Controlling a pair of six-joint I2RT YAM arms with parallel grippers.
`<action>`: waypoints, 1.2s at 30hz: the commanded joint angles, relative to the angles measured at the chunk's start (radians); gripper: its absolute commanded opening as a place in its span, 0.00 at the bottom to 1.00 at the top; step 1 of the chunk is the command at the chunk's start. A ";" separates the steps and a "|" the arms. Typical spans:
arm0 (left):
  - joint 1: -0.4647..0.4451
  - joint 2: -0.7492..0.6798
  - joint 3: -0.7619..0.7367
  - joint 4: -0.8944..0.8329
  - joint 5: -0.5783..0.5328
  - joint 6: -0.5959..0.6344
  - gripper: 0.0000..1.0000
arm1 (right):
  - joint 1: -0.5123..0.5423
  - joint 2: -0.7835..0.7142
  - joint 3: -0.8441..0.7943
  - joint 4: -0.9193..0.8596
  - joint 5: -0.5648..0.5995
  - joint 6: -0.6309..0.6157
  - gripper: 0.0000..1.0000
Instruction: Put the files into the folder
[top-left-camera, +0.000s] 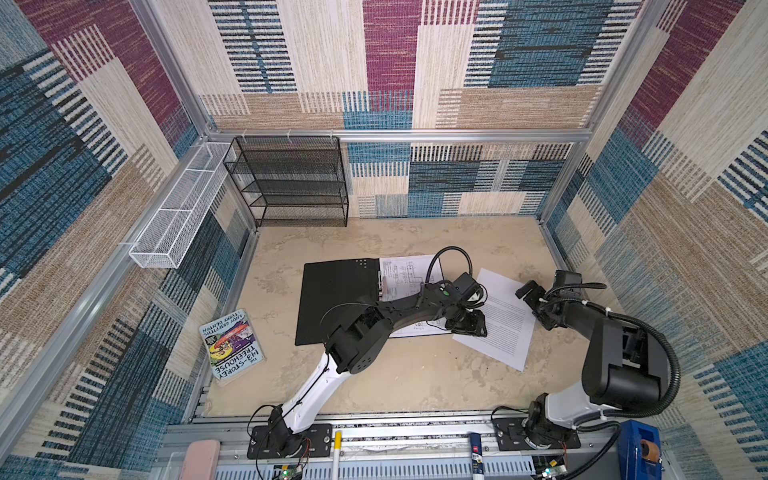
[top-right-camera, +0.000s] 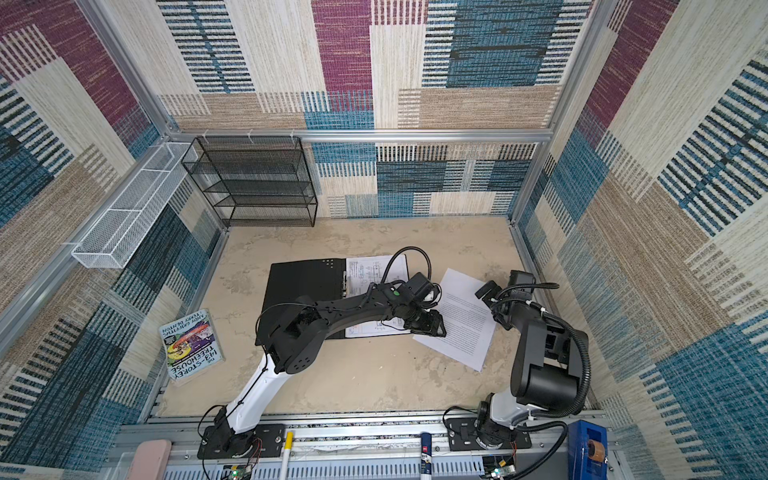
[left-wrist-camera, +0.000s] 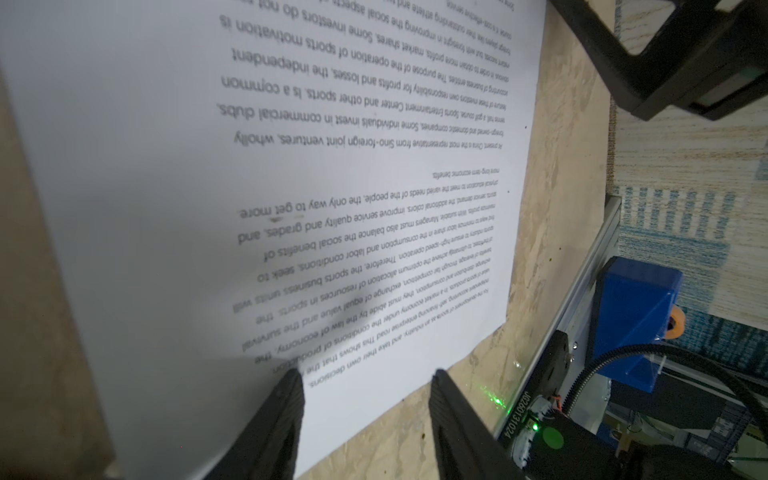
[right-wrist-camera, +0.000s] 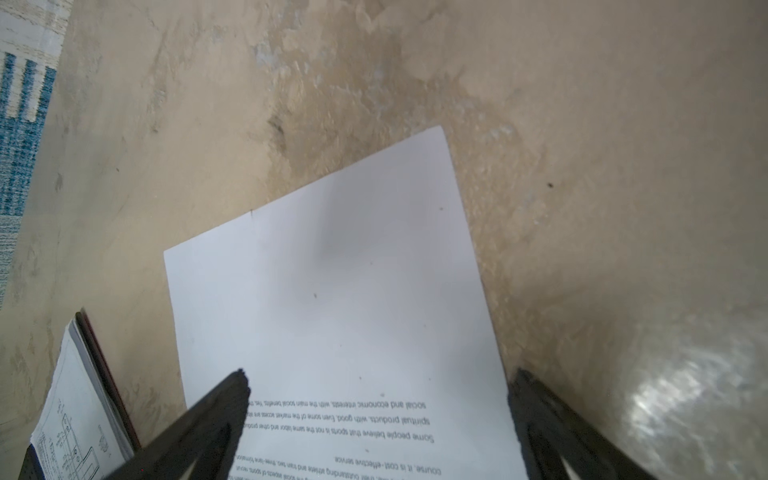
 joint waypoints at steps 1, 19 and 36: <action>0.002 0.015 -0.014 -0.084 -0.072 -0.021 0.51 | -0.001 0.033 -0.020 -0.053 -0.031 0.000 1.00; 0.006 0.041 0.007 -0.102 -0.071 -0.045 0.51 | 0.000 -0.065 -0.095 -0.057 -0.398 -0.018 1.00; 0.032 0.024 -0.049 -0.078 -0.062 -0.059 0.51 | -0.002 -0.247 -0.150 -0.149 -0.394 0.077 1.00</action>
